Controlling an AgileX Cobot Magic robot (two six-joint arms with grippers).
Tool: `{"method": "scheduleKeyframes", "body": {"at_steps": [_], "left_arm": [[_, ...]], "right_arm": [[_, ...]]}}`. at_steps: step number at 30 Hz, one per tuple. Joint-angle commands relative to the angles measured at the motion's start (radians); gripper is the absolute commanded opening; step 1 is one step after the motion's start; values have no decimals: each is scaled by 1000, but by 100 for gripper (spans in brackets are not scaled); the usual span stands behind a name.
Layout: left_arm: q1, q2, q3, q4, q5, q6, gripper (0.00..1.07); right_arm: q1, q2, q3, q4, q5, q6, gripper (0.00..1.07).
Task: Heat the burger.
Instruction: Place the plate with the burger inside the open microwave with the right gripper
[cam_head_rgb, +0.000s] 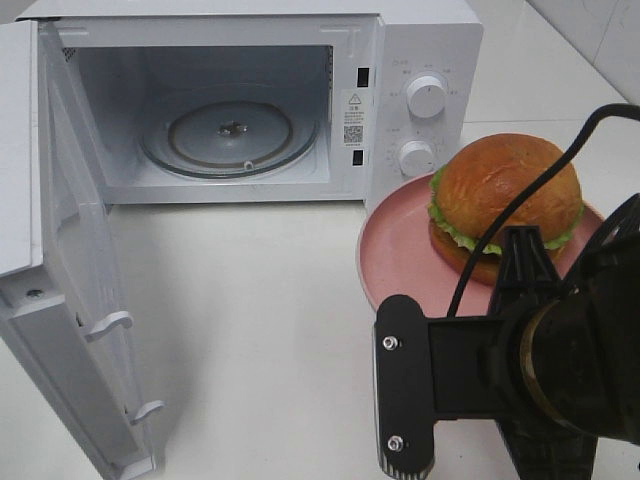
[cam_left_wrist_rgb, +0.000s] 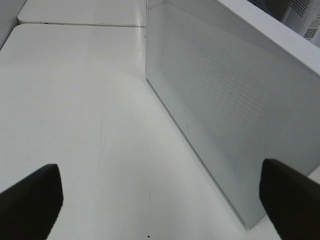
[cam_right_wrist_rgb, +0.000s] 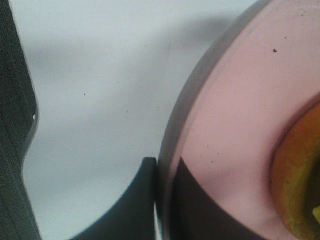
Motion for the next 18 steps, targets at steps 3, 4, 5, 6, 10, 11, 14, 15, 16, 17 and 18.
{"method": "scheduleKeyframes", "body": {"at_steps": [3, 4, 5, 6, 10, 11, 14, 15, 16, 17, 18], "left_arm": [[5, -3, 1, -2, 4, 2, 99], [5, -3, 1, -2, 4, 2, 99], [5, -3, 1, -2, 4, 2, 99], [5, -3, 1, -2, 4, 2, 99], [5, -3, 1, -2, 4, 2, 99], [5, -3, 1, -2, 4, 2, 99], [5, -3, 1, -2, 4, 2, 99], [5, -3, 1, -2, 4, 2, 99], [5, -3, 1, -2, 4, 2, 99], [5, -3, 1, -2, 4, 2, 99], [5, -3, 1, -2, 4, 2, 99]], "right_arm": [[2, -8, 1, -73, -22, -96, 0], [2, -8, 1, -79, -26, -110, 0], [2, -8, 1, -79, -26, -110, 0], [2, -8, 1, -92, -35, -148, 0], [2, -8, 1, -104, -42, -189, 0], [2, -8, 1, -104, -43, -210, 0], [2, -8, 1, -103, -47, -215, 0], [2, -8, 1, -103, -47, -215, 0], [2, -8, 1, -104, -62, -215, 0], [2, -8, 1, -104, -71, -215, 0], [2, -8, 1, -104, -71, -215, 0]]}}
